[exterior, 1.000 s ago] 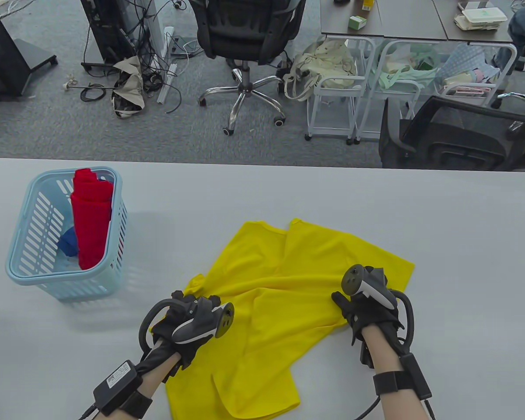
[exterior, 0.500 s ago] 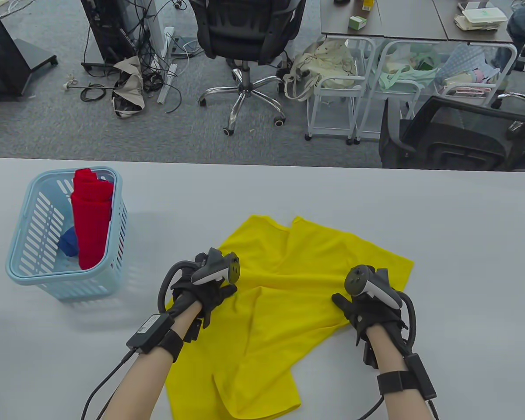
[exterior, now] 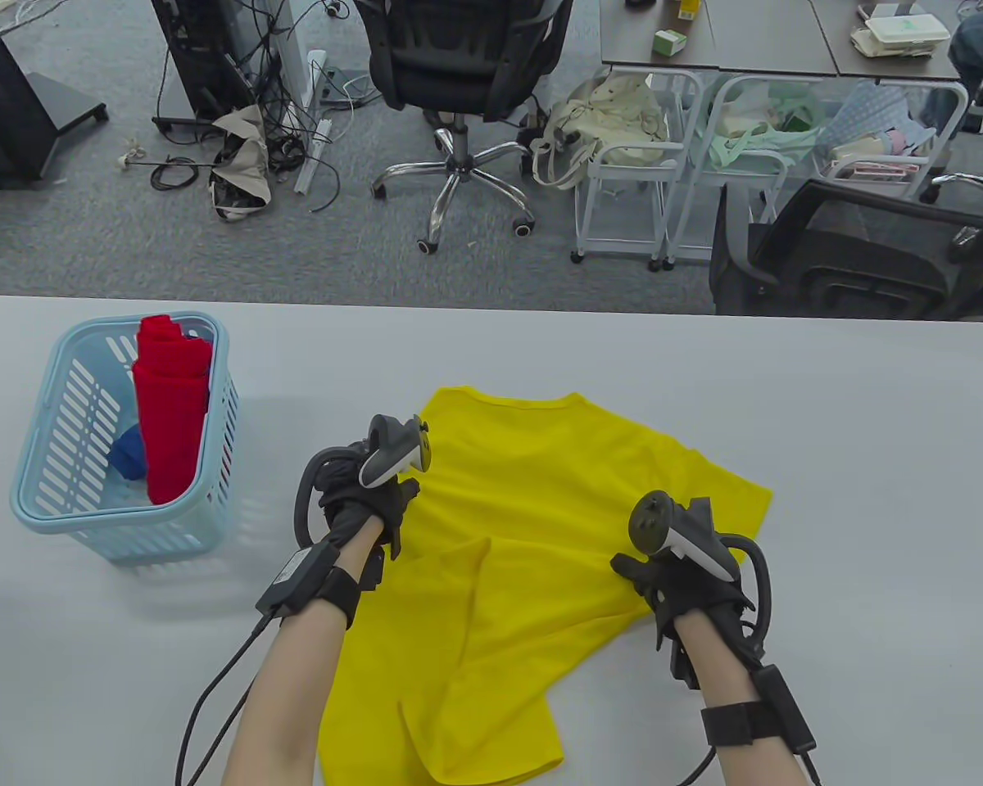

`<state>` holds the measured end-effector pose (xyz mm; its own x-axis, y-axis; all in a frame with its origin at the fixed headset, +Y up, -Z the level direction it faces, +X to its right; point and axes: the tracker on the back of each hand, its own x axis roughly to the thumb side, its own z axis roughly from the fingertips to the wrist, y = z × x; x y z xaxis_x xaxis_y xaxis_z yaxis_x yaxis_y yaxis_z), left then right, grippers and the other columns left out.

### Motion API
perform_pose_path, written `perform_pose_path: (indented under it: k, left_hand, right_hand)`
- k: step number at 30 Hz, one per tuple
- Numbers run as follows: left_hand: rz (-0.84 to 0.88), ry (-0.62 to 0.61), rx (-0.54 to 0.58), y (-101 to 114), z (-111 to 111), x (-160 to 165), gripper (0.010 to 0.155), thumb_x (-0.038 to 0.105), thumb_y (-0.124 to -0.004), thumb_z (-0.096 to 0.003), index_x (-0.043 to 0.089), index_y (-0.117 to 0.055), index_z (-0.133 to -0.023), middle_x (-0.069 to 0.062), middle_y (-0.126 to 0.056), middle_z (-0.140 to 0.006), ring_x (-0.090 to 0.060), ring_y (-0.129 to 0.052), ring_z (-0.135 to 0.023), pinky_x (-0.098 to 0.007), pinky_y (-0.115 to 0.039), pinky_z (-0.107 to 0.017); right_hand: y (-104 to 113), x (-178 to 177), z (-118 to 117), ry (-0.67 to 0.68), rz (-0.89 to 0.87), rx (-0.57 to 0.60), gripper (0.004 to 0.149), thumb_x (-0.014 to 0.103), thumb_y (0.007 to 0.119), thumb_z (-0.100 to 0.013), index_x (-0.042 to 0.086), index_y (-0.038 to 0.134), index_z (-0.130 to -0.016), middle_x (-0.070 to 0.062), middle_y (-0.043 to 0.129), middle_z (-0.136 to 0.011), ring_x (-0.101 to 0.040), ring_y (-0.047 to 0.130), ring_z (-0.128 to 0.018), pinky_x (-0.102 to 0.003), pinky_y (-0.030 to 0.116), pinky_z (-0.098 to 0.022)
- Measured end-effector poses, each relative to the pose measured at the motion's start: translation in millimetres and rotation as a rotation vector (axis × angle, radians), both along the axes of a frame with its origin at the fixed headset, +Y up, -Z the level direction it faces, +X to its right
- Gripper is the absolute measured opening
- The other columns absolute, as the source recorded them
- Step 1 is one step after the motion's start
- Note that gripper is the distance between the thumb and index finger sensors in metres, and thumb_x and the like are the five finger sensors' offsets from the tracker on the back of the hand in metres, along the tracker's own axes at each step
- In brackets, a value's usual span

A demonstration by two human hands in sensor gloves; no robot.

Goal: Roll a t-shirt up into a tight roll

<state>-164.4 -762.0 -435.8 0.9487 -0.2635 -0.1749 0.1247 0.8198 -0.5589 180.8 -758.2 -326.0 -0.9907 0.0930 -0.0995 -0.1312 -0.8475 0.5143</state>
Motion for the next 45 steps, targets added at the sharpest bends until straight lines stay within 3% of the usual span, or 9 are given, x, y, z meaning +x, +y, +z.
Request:
perform_pose_path:
  k: [4,8,14,18,21,23,29,40,45]
  left_hand:
    - [-0.040,0.060,0.104,-0.6,-3.5,7.8,0.079,0.071,-0.053,-0.0447,0.027,-0.041,-0.109,-0.001,-0.062,-0.107,-0.020,-0.077,-0.091,-0.048,-0.064,-0.078]
    - [-0.030,0.025,0.151,5.6,-4.1,19.3,0.047,0.055,-0.067,-0.0494,0.034,-0.070,-0.091,0.010,-0.090,-0.082,-0.009,-0.096,-0.071,-0.045,-0.072,-0.074]
    - [-0.077,-0.050,0.238,21.0,6.9,24.7,0.046,0.057,-0.071,-0.0448,0.034,-0.073,-0.085,0.011,-0.092,-0.078,-0.010,-0.099,-0.067,-0.046,-0.075,-0.072]
    - [0.363,-0.396,0.184,62.0,27.1,41.2,0.045,0.055,-0.070,-0.0446,0.037,-0.077,-0.085,0.011,-0.094,-0.083,-0.013,-0.100,-0.072,-0.046,-0.075,-0.072]
    - [0.677,-0.311,0.147,91.3,33.4,34.5,0.045,0.052,-0.067,-0.0487,0.035,-0.082,-0.088,0.006,-0.096,-0.085,-0.018,-0.101,-0.072,-0.047,-0.075,-0.070]
    - [0.623,-0.293,0.196,100.2,29.0,26.9,0.044,0.050,-0.067,-0.0501,0.035,-0.081,-0.089,0.006,-0.095,-0.087,-0.017,-0.101,-0.073,-0.047,-0.074,-0.070]
    - [0.239,-0.240,0.151,59.7,20.6,16.4,0.062,0.053,-0.069,-0.0476,0.032,-0.064,-0.106,0.000,-0.078,-0.109,-0.020,-0.094,-0.085,-0.048,-0.072,-0.073]
    - [0.327,-0.296,-0.027,-8.7,16.3,64.3,0.083,0.065,-0.063,-0.0438,0.041,-0.024,-0.112,-0.015,-0.015,-0.123,-0.046,-0.027,-0.111,-0.060,-0.042,-0.081]
    - [0.362,-0.356,0.023,-2.3,21.1,79.4,0.048,0.054,-0.069,-0.0499,0.049,-0.057,-0.096,-0.003,-0.028,-0.124,-0.036,-0.035,-0.114,-0.057,-0.046,-0.082]
  right_hand:
    - [-11.3,-4.0,-1.0,0.050,0.099,-0.035,0.086,0.061,0.055,-0.056,0.017,0.013,-0.116,-0.022,0.009,-0.117,-0.052,0.016,-0.108,-0.063,0.036,-0.074]
    - [-12.4,-2.6,-0.2,0.041,0.064,-0.040,0.086,0.061,0.056,-0.056,0.017,0.012,-0.116,-0.022,0.007,-0.117,-0.052,0.013,-0.108,-0.063,0.035,-0.074]
    - [-12.6,-1.2,0.6,0.050,0.025,-0.048,0.086,0.061,0.057,-0.056,0.018,0.012,-0.116,-0.020,0.006,-0.117,-0.051,0.011,-0.108,-0.064,0.033,-0.074]
    - [-12.6,-1.2,0.4,0.050,0.028,-0.048,0.086,0.061,0.057,-0.056,0.018,0.011,-0.116,-0.020,0.006,-0.117,-0.051,0.011,-0.108,-0.063,0.033,-0.074]
    - [-13.0,-0.3,0.9,0.047,0.020,-0.051,0.086,0.060,0.056,-0.057,0.018,0.011,-0.116,-0.019,0.005,-0.117,-0.050,0.010,-0.108,-0.063,0.032,-0.074]
    - [-12.9,-0.3,1.0,0.046,0.020,-0.052,0.085,0.060,0.056,-0.057,0.019,0.010,-0.115,-0.019,0.004,-0.117,-0.050,0.009,-0.108,-0.063,0.031,-0.074]
    - [-13.2,-0.3,0.9,0.047,0.024,-0.054,0.085,0.060,0.056,-0.057,0.019,0.009,-0.115,-0.019,0.003,-0.117,-0.049,0.008,-0.108,-0.063,0.031,-0.074]
    - [-13.5,-0.6,0.6,0.050,0.033,-0.054,0.085,0.060,0.055,-0.057,0.018,0.008,-0.115,-0.019,0.003,-0.116,-0.050,0.008,-0.108,-0.063,0.030,-0.074]
    - [-13.4,-0.9,0.0,0.049,0.033,-0.056,0.085,0.060,0.055,-0.057,0.018,0.008,-0.115,-0.019,0.002,-0.116,-0.050,0.008,-0.108,-0.063,0.030,-0.074]
